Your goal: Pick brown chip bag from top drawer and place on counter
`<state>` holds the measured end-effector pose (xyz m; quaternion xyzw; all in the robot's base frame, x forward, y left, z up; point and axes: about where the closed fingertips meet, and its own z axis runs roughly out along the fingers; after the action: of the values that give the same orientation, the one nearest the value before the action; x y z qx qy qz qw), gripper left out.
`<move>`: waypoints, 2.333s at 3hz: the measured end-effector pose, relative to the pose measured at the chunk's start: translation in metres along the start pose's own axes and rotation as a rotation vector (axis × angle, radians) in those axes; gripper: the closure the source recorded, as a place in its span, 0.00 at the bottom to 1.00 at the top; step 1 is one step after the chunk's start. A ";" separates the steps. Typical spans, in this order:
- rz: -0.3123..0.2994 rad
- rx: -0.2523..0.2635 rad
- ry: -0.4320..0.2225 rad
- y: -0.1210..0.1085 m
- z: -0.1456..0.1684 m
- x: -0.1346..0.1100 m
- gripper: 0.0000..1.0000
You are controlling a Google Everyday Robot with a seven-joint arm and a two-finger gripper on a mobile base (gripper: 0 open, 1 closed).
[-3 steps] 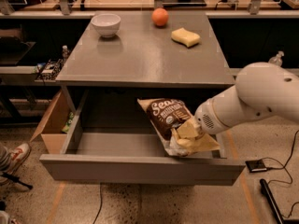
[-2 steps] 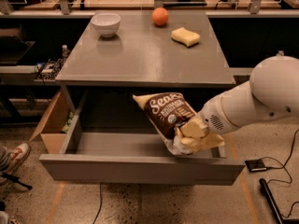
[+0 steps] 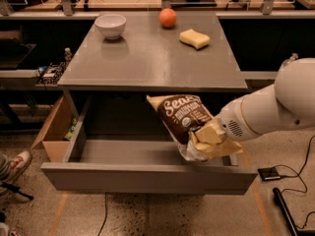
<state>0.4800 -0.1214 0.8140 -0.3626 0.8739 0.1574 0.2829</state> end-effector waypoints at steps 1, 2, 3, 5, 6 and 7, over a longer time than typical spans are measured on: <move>-0.001 0.072 -0.026 -0.002 -0.029 -0.001 1.00; -0.029 0.133 -0.039 -0.004 -0.052 -0.013 1.00; -0.079 0.167 -0.048 -0.007 -0.063 -0.032 1.00; -0.223 0.120 -0.042 -0.024 -0.037 -0.101 1.00; -0.259 0.083 -0.039 -0.034 -0.022 -0.128 1.00; -0.284 0.043 -0.043 -0.046 -0.011 -0.156 1.00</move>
Offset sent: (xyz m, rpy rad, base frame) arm -0.0094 -0.0317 0.0784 -0.1035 -0.1808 -0.0840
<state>0.5992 -0.0728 0.9144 -0.4729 0.8107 0.1049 0.3287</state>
